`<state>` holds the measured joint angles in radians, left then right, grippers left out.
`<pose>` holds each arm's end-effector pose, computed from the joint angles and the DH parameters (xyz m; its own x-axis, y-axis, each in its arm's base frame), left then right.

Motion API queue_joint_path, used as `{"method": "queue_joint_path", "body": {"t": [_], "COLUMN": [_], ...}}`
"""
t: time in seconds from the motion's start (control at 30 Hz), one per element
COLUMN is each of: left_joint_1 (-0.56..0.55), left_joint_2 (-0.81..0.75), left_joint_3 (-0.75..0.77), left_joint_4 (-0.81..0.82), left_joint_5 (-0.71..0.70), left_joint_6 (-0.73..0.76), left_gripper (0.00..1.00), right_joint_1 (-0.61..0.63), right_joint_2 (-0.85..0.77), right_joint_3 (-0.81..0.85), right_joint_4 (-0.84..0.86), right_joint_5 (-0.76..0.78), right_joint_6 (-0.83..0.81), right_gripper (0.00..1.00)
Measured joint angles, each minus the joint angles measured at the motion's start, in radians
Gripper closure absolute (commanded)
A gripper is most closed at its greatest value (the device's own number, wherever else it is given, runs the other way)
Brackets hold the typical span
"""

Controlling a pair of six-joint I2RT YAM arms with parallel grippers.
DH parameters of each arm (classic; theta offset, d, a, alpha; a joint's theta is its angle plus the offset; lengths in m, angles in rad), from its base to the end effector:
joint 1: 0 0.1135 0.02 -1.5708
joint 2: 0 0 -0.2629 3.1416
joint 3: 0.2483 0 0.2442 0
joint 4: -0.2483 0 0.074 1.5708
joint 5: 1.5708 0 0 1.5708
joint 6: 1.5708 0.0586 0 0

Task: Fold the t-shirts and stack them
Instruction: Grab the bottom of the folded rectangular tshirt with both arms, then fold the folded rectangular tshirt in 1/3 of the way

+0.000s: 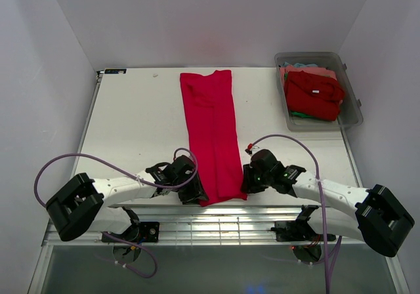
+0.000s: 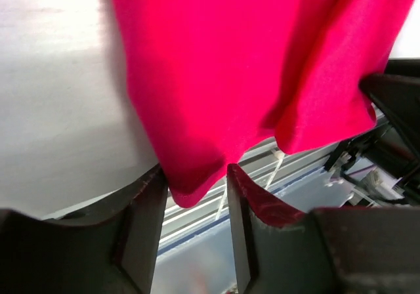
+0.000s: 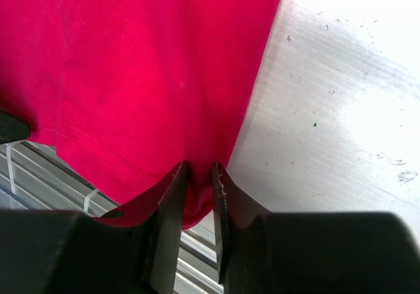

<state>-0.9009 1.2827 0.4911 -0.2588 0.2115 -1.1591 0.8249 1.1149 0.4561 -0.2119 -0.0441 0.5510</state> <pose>0.1267 -0.1798 0.1254 -0.9774 -0.2092 -0.0321 -0.1611 0.8335 -0.5286 0.1430 0.1586 0.1507 -0.8364 -0.1345 -0.5313 -0.3699 0.8539 0.3660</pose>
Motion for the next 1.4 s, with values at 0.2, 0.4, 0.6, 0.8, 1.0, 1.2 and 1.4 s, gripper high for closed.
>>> {"method": "queue_joint_path", "body": {"t": [0.2, 0.4, 0.6, 0.8, 1.0, 1.2, 1.4], "left_joint_1": [-0.006, -0.013, -0.030, -0.042, -0.044, -0.044, -0.029], "left_joint_2": [-0.002, 0.008, 0.003, -0.060, -0.105, -0.074, -0.057], "left_joint_3": [0.003, 0.026, 0.054, 0.097, 0.217, 0.293, 0.303], "left_joint_4": [-0.050, -0.097, -0.173, -0.288, -0.323, -0.309, -0.328], "left_joint_5": [-0.027, -0.048, -0.073, -0.090, -0.124, -0.179, -0.281], "left_joint_6": [0.010, 0.046, 0.081, 0.097, 0.102, 0.113, 0.132], "left_gripper": [0.83, 1.00, 1.00, 1.00, 1.00, 1.00, 1.00], "right_joint_1": [0.000, 0.000, 0.008, 0.018, 0.022, 0.022, 0.022], "right_joint_2": [0.000, -0.003, -0.072, -0.116, -0.050, 0.114, 0.245], "right_joint_3": [-0.014, -0.015, -0.019, -0.009, 0.104, 0.229, 0.356], "right_joint_4": [0.005, -0.004, -0.071, -0.171, -0.235, -0.215, -0.212], "right_joint_5": [-0.019, -0.038, -0.063, -0.102, -0.130, -0.130, -0.067], "right_joint_6": [0.006, 0.014, 0.016, 0.018, 0.007, -0.016, -0.046], "right_gripper": [0.89, 0.92, 0.92, 0.92, 0.92, 0.92, 0.92]}}
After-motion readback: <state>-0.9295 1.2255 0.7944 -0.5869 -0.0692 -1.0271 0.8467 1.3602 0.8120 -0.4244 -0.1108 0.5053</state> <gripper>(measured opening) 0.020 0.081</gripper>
